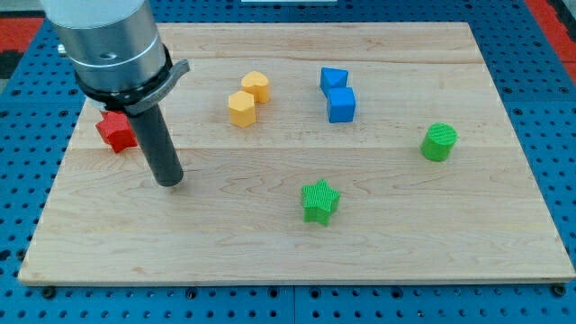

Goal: Slide the blue cube up a bit

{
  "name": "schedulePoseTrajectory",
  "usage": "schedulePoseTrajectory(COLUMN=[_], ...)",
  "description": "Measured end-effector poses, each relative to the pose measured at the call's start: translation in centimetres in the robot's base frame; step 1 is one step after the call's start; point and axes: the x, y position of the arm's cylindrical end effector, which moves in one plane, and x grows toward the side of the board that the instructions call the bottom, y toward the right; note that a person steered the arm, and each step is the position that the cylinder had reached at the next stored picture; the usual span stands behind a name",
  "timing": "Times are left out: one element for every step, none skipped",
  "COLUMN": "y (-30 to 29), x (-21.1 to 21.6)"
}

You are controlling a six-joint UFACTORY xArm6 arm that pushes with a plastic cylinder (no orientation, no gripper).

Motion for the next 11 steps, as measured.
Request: schedulePoseTrajectory(y=[0.5,0.5,0.5,0.9,1.5,3.1,3.9,5.3,5.6,7.2,7.8], x=[0.0,0.0,0.0,0.0,-0.3,-0.7,-0.7,-0.9,-1.1,-1.1,-1.1])
